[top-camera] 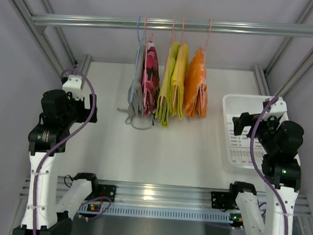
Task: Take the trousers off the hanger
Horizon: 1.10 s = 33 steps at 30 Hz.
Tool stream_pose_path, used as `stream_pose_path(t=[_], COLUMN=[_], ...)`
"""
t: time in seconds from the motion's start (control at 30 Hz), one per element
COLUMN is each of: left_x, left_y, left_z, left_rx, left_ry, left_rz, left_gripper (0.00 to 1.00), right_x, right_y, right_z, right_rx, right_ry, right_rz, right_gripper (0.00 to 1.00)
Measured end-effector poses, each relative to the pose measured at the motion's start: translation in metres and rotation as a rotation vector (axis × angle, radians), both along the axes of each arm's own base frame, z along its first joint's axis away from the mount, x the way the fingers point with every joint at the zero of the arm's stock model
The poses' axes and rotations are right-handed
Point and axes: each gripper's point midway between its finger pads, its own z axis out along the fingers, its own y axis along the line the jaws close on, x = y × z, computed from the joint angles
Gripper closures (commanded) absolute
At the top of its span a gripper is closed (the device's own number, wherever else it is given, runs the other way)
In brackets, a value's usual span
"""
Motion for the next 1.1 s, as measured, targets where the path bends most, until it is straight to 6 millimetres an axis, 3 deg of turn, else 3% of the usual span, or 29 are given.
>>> stream_pose_path(t=[0.23, 0.43, 0.7, 0.9, 1.1], left_x=[0.003, 0.011, 0.023, 0.015, 0.018], left_y=[0.013, 0.021, 0.009, -0.012, -0.018], left_z=[-0.007, -0.01, -0.022, -0.017, -0.019], left_rx=[0.043, 0.063, 0.019, -0.047, -0.068], left_ry=[0.017, 0.034, 0.096, 0.068, 0.077], left_rz=[0.057, 0.1, 0.042, -0.05, -0.078], left_gripper=[0.01, 0.01, 0.01, 0.01, 0.01], right_x=[-0.001, -0.001, 0.0, 0.017, 0.051], right_y=[0.015, 0.048, 0.097, 0.115, 0.13], right_z=[-0.001, 0.013, 0.068, 0.088, 0.092], right_rx=[0.057, 0.249, 0.634, 0.84, 0.98], right_ry=[0.027, 0.073, 0.048, 0.062, 0.129], right_rz=[0.071, 0.198, 0.453, 0.569, 0.607], right_gripper=[0.0, 0.01, 0.03, 0.07, 0.12])
